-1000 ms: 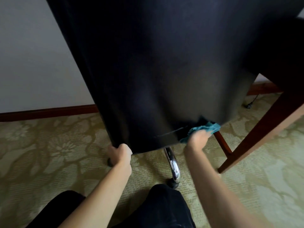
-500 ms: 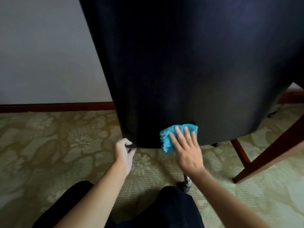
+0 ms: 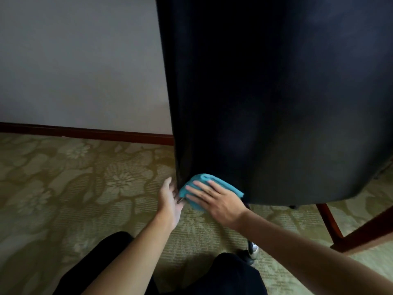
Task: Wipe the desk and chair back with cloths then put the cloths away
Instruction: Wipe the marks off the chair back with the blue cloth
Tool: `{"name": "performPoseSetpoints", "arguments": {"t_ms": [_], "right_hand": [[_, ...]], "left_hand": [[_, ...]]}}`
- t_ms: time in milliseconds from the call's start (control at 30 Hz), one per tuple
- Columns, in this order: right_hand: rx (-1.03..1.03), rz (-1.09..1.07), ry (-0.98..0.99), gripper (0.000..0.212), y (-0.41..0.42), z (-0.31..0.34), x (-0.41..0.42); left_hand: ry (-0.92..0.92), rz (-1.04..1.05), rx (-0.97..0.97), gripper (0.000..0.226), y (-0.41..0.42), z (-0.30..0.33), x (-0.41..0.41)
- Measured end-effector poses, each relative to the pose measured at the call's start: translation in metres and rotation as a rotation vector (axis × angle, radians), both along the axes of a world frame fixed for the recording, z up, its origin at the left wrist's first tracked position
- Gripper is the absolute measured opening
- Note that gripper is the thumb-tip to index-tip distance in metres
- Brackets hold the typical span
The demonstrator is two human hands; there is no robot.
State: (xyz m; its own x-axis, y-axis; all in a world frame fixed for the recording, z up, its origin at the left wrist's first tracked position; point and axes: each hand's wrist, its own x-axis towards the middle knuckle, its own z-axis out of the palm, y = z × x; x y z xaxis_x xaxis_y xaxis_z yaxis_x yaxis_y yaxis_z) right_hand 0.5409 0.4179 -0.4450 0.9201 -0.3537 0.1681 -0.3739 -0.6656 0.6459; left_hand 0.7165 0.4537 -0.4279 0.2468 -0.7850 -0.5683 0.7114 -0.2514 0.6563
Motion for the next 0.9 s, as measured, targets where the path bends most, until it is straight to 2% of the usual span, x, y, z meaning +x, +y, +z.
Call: {"name": "performPoseSetpoints", "arguments": {"t_ms": [67,200,267,367,433,633,800,900], "right_hand": [[-0.038,0.022,-0.018,0.068,-0.005,0.020,0.036],[-0.124,-0.082,-0.175,0.068,-0.013,0.044,0.089],[-0.113,-0.092,-0.126,0.068,-0.010,0.030,0.089],[0.008,-0.037,0.020,0.063,0.001,-0.009,0.064],[0.074,-0.036,0.097,0.062,0.008,-0.029,0.049],[0.059,-0.082,0.134,0.068,0.013,-0.031,0.032],[0.104,-0.182,-0.138,0.078,0.017,-0.018,-0.008],[0.111,-0.262,-0.329,0.080,0.024,-0.023,-0.038]], "left_hand": [[0.030,0.010,0.004,0.053,0.001,-0.004,0.006],[0.199,0.046,-0.043,0.058,0.004,-0.006,0.014],[0.239,0.057,-0.044,0.059,0.003,-0.005,0.020],[0.172,-0.019,-0.034,0.070,0.001,-0.009,0.027],[0.072,-0.079,0.048,0.074,0.005,-0.011,0.025],[-0.062,-0.111,0.209,0.063,0.018,-0.021,-0.002],[-0.148,-0.075,0.291,0.060,0.019,-0.016,-0.064],[-0.164,-0.190,0.245,0.054,0.026,-0.011,-0.108]]}}
